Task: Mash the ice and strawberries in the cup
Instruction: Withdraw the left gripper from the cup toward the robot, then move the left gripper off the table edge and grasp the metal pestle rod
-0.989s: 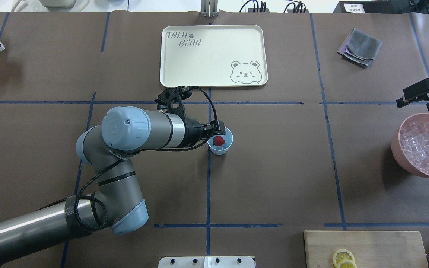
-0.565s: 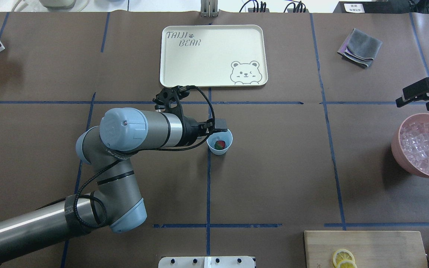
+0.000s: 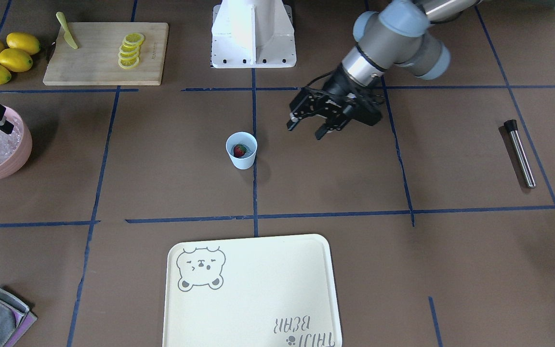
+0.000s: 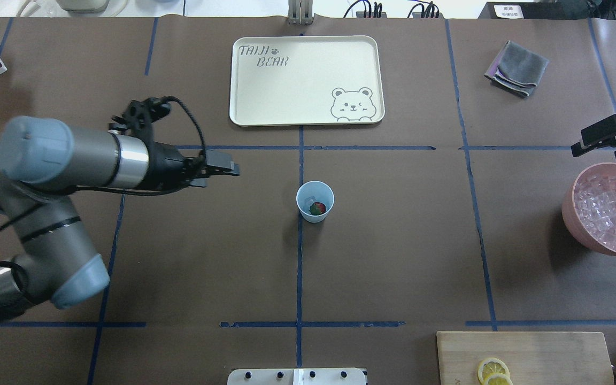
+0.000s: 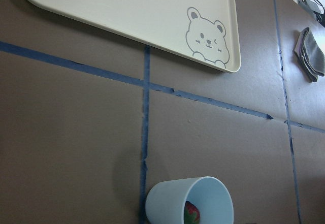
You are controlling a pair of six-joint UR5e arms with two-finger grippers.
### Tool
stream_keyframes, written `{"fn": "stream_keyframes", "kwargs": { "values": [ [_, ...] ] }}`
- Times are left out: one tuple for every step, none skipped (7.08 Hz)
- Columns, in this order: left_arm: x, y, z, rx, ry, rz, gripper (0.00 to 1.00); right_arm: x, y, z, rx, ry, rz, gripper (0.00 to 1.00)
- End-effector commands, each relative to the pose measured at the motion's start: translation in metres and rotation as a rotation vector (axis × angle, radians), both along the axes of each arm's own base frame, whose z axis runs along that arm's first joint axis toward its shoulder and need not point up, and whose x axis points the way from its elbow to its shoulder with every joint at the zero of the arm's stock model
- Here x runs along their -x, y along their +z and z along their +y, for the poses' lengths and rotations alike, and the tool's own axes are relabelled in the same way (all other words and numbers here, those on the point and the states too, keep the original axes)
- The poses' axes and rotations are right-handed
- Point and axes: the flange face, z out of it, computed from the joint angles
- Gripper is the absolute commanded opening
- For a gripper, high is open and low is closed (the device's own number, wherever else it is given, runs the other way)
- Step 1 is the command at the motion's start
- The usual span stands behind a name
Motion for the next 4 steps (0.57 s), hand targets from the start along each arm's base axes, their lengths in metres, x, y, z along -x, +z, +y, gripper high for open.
{"fn": "stream_keyframes", "kwargs": {
  "values": [
    [0.138,0.112,-0.015,-0.087,0.086,-0.15,0.89,-0.001,0.003,0.001,0.004,0.001,0.002,1.0],
    [0.202,0.163,-0.027,-0.131,0.097,-0.217,0.89,-0.001,0.003,0.002,0.003,0.001,0.004,1.0],
    [0.257,0.232,-0.043,-0.166,0.128,-0.271,0.89,-0.001,0.004,0.002,0.005,0.001,0.004,1.0],
    [0.294,0.291,-0.055,-0.16,0.139,-0.331,0.89,-0.001,0.003,0.002,0.003,0.001,0.004,1.0]
  ]
}}
